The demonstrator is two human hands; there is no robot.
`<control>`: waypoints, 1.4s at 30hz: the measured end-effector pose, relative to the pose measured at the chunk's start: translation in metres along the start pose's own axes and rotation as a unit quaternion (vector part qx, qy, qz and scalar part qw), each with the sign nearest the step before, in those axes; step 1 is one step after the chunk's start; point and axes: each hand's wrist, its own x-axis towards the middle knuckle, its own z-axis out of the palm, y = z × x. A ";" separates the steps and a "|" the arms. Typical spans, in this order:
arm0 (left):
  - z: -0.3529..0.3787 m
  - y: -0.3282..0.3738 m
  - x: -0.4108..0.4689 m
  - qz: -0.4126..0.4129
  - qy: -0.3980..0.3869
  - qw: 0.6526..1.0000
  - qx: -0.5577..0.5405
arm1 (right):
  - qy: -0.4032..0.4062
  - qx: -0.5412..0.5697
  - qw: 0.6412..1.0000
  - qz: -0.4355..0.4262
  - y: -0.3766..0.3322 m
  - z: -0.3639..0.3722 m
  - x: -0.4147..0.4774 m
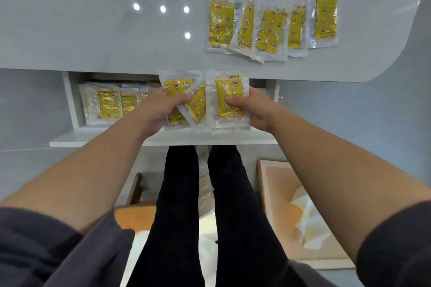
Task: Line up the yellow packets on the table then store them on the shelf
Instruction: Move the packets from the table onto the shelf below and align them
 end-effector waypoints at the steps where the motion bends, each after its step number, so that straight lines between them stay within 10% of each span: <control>1: -0.003 -0.003 0.005 0.000 0.002 1.000 0.010 | 0.001 -0.003 1.000 0.000 0.003 0.002 0.007; 23: -0.002 -0.062 0.129 -0.017 0.137 0.986 0.097 | 0.089 -0.076 0.993 0.000 0.040 -0.027 0.108; 32: 0.010 -0.071 0.140 -0.010 0.257 0.912 0.319 | 0.272 -0.293 0.917 0.003 0.052 -0.014 0.127; 42: 0.002 -0.085 0.120 -0.051 0.223 0.853 0.470 | 0.192 -0.360 0.913 0.032 0.064 -0.036 0.104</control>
